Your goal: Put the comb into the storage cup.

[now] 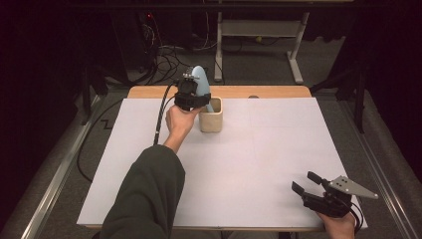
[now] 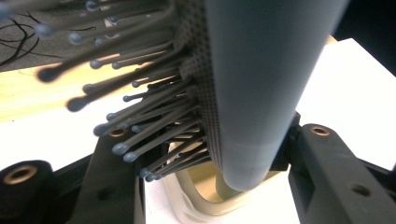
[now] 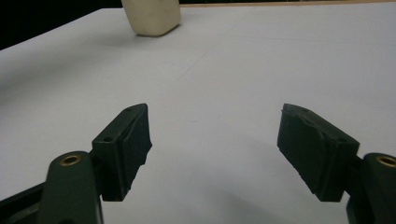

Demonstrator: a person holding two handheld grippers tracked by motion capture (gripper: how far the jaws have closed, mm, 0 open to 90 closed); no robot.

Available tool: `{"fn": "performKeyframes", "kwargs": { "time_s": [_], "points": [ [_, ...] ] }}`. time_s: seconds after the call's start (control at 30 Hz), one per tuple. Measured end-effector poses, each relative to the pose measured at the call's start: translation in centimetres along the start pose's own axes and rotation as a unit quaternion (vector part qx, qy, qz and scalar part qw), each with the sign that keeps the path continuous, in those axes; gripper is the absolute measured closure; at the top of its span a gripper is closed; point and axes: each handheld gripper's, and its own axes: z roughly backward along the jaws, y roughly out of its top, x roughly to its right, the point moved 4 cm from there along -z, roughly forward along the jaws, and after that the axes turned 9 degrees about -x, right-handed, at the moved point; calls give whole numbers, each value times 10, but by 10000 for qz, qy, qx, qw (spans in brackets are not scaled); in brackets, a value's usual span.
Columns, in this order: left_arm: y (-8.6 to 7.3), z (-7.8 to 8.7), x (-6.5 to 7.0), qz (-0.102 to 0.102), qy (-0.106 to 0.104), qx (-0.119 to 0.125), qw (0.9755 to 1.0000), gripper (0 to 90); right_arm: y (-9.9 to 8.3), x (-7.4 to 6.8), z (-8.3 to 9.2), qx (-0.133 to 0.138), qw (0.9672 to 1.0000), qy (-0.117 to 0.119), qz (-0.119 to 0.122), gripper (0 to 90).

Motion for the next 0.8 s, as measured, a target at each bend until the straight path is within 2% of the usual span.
{"fn": "performKeyframes", "kwargs": {
  "time_s": [0.8],
  "points": [
    [-10,-14,-1,92,-33,-81,9999,522,0,-1,0,-12,10000,-40,43,268]
  ]
}}
